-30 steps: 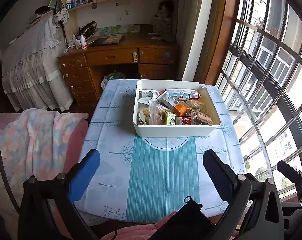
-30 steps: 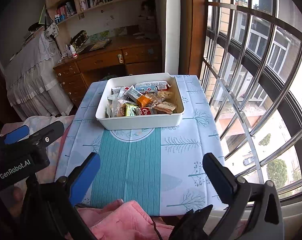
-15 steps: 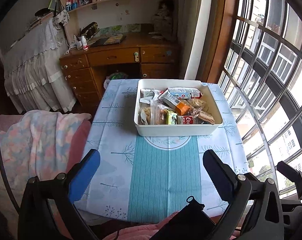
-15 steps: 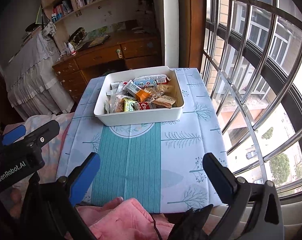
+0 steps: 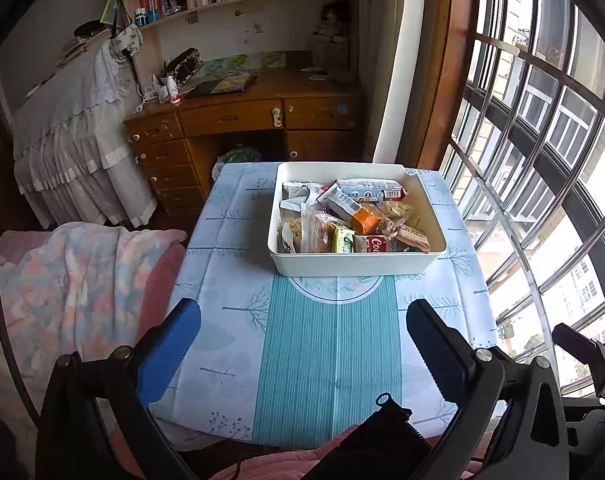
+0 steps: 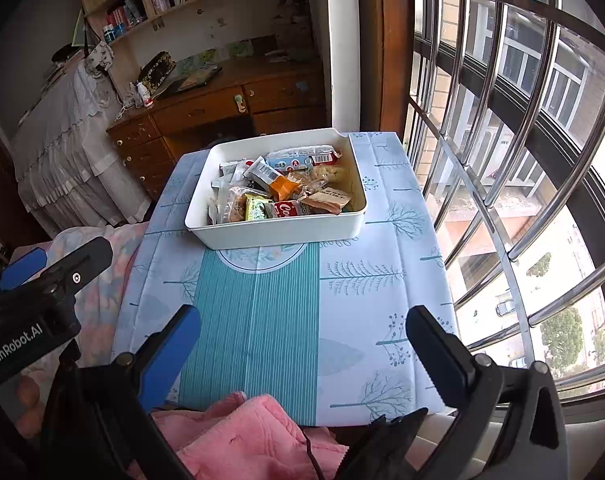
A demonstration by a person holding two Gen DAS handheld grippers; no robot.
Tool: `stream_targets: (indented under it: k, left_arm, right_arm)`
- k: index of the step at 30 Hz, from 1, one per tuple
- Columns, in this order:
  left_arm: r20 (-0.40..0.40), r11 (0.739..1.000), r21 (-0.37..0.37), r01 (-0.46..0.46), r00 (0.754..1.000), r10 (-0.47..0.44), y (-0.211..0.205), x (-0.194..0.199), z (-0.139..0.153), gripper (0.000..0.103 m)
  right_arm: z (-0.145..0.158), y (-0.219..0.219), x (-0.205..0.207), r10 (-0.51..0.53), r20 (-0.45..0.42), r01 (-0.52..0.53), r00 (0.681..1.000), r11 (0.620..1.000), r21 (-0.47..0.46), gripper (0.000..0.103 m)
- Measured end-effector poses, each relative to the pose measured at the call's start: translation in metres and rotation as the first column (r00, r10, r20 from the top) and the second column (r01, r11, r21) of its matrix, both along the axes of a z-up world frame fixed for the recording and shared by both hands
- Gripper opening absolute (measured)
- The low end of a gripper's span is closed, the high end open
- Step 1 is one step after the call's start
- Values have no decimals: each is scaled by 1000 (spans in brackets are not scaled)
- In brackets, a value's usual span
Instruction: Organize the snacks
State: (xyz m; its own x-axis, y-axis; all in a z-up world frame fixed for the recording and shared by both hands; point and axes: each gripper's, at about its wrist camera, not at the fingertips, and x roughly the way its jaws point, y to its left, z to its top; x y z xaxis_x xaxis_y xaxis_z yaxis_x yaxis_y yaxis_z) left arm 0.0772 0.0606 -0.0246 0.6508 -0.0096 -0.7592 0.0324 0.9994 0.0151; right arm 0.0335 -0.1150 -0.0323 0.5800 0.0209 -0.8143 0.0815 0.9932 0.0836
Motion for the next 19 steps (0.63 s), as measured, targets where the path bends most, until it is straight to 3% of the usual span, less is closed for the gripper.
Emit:
stream_targets:
  k: [19]
  left_arm:
    - [-7, 1000, 19, -22, 1000, 22, -1, 1, 4, 102]
  right_arm:
    - [-6, -15, 12, 50, -21, -49, 999, 999, 12, 103]
